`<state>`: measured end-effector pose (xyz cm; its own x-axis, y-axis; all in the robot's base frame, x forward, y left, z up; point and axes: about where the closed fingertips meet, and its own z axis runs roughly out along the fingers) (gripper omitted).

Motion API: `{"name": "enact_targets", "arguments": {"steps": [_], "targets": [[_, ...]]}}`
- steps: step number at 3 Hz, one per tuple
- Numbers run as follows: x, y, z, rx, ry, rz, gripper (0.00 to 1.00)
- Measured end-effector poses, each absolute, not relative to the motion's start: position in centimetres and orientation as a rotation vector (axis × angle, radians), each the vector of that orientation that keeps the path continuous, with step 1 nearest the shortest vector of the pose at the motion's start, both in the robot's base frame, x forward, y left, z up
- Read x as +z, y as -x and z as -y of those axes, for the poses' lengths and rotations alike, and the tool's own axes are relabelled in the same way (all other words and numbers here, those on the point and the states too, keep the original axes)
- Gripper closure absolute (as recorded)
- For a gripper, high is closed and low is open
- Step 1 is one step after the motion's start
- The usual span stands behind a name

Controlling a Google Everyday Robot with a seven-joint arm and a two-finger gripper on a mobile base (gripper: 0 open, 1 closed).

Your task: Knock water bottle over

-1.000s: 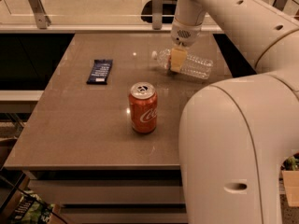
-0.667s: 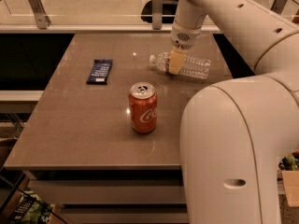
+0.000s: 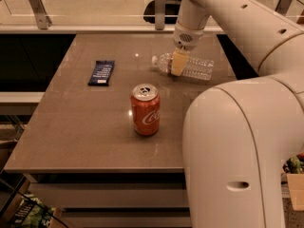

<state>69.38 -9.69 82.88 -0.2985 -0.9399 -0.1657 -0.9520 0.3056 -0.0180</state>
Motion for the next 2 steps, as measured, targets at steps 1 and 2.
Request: {"name": "enact_targets", "arguments": {"steps": [1,2], "targets": [[82.81,-69.53,9.6,0.124,1.764,-2.415,0.59],[82.87,-69.53,9.6,0.124,1.764,-2.415,0.35]]}}
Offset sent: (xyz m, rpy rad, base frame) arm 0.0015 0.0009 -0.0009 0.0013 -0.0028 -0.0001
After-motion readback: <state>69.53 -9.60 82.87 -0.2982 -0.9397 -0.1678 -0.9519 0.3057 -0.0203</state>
